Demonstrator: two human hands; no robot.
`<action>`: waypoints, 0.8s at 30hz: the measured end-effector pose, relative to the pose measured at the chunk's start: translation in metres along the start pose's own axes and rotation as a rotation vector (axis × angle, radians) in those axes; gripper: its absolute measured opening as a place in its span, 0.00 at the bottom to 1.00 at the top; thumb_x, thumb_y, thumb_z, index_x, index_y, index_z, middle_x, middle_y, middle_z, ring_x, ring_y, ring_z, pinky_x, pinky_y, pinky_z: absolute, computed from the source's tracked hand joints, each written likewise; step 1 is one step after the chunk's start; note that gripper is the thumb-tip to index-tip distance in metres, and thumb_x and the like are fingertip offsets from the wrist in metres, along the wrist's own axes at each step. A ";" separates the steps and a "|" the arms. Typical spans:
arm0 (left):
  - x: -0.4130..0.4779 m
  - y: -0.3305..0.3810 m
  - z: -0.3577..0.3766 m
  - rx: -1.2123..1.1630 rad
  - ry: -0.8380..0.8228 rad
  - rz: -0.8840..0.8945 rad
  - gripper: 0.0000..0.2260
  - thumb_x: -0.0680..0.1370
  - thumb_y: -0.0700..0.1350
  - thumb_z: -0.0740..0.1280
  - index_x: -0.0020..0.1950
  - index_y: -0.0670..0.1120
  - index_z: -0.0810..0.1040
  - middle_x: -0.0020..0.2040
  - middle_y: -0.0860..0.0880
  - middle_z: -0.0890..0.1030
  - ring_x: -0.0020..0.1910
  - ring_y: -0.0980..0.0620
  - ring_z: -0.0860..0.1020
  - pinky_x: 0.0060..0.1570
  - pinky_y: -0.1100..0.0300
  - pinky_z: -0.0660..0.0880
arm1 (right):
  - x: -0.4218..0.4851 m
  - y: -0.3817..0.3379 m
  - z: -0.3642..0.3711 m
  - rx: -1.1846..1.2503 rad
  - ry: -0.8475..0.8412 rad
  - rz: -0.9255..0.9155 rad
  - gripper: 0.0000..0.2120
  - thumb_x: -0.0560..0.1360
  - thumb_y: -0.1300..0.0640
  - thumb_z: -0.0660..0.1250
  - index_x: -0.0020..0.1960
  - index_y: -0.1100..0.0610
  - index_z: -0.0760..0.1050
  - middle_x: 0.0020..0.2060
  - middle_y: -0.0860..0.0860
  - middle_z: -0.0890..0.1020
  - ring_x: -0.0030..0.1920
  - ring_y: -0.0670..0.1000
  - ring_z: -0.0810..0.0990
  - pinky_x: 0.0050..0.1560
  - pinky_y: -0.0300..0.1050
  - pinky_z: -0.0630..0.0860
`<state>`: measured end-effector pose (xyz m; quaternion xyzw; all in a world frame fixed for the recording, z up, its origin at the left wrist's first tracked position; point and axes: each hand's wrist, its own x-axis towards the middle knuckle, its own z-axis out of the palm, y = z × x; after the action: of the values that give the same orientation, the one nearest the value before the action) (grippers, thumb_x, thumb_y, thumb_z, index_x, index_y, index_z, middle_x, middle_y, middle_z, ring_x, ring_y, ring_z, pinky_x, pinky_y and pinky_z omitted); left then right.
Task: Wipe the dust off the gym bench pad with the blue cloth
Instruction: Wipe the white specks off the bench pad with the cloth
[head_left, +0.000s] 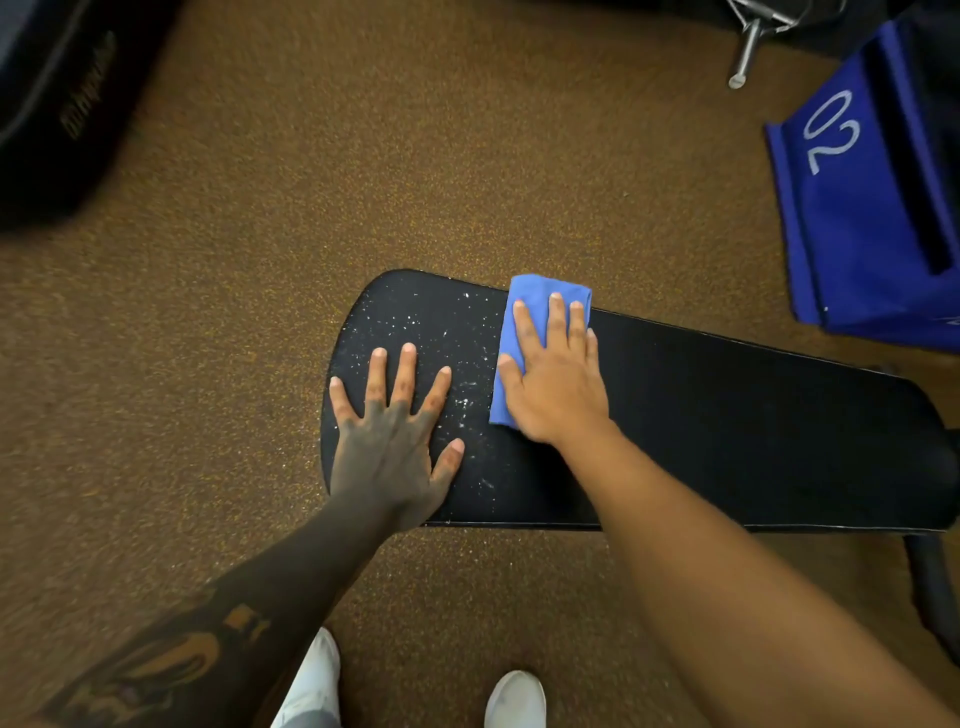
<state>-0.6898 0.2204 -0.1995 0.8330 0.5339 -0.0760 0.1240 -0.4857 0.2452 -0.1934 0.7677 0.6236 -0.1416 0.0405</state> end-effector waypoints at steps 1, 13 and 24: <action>0.000 0.000 0.000 0.003 -0.001 0.000 0.34 0.78 0.67 0.43 0.80 0.55 0.38 0.82 0.44 0.37 0.80 0.38 0.37 0.73 0.29 0.44 | 0.009 -0.001 -0.001 -0.005 -0.004 0.004 0.30 0.82 0.42 0.48 0.81 0.46 0.41 0.80 0.57 0.41 0.79 0.60 0.36 0.78 0.57 0.40; 0.000 0.000 -0.003 -0.015 -0.027 -0.005 0.33 0.79 0.66 0.44 0.80 0.55 0.37 0.81 0.44 0.35 0.79 0.39 0.34 0.73 0.29 0.41 | -0.049 -0.004 0.009 -0.034 -0.030 -0.074 0.31 0.82 0.41 0.45 0.80 0.47 0.37 0.80 0.56 0.39 0.79 0.59 0.35 0.77 0.56 0.38; -0.002 0.000 -0.003 -0.068 -0.021 -0.062 0.34 0.78 0.65 0.44 0.80 0.53 0.39 0.81 0.44 0.37 0.79 0.40 0.36 0.74 0.29 0.42 | 0.022 -0.015 -0.014 0.109 -0.047 0.128 0.33 0.81 0.39 0.48 0.81 0.49 0.42 0.80 0.56 0.41 0.79 0.60 0.35 0.77 0.60 0.40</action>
<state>-0.6906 0.2196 -0.1956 0.8105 0.5604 -0.0704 0.1553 -0.4939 0.2728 -0.1839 0.8036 0.5635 -0.1903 0.0224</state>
